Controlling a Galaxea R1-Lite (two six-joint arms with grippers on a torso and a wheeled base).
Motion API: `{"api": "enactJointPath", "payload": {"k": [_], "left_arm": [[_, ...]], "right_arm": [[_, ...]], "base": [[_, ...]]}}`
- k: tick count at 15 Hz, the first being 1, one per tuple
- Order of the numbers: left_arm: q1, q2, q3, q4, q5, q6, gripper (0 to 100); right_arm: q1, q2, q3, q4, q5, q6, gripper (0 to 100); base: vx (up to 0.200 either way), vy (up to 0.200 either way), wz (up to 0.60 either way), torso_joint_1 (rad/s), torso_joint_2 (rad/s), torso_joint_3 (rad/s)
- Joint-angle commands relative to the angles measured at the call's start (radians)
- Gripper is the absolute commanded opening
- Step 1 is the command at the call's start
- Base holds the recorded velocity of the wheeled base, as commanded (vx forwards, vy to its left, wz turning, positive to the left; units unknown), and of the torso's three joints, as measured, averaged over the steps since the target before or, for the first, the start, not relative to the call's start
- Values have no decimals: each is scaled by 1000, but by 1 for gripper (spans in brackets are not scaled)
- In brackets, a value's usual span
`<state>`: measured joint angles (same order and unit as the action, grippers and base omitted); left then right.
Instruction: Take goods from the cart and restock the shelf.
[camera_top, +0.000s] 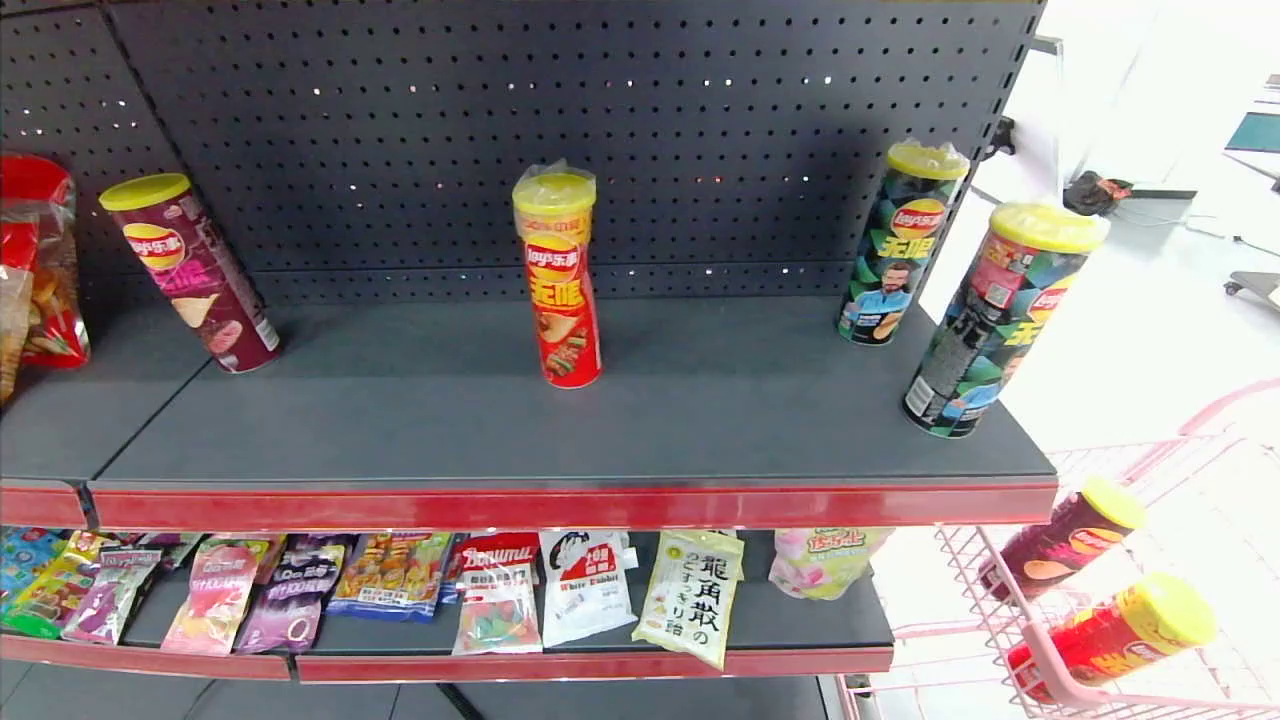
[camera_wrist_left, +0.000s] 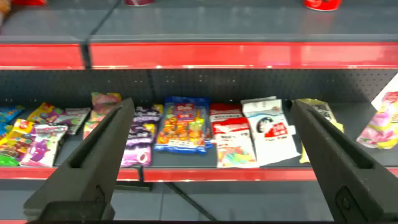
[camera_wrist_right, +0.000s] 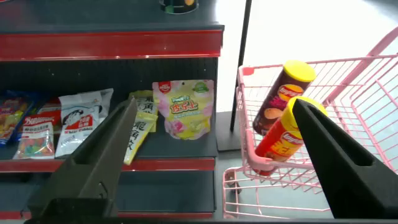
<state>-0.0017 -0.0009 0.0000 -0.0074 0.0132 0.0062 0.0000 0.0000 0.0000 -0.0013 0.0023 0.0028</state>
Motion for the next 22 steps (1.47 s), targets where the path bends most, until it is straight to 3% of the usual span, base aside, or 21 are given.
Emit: {"api": "enactJointPath", "payload": {"k": [1, 4, 8, 17, 22], "left_arm": [[0, 1, 0, 0, 1, 0, 100], [0, 1, 0, 0, 1, 0, 100], [0, 1, 0, 0, 1, 0, 100], [0, 1, 0, 0, 1, 0, 100], [0, 1, 0, 0, 1, 0, 100]], "right_arm": [[0, 0, 0, 0, 1, 0, 100], [0, 0, 0, 0, 2, 0, 100], [0, 0, 0, 0, 2, 0, 100], [0, 0, 0, 0, 2, 0, 100], [0, 0, 0, 0, 2, 0, 100]], "base": [[0, -200, 0, 7, -2, -2], [0, -200, 0, 1, 4, 1], [0, 0, 0, 0, 0, 0], [0, 0, -600, 2, 3, 4], [0, 0, 0, 0, 0, 0]]}}
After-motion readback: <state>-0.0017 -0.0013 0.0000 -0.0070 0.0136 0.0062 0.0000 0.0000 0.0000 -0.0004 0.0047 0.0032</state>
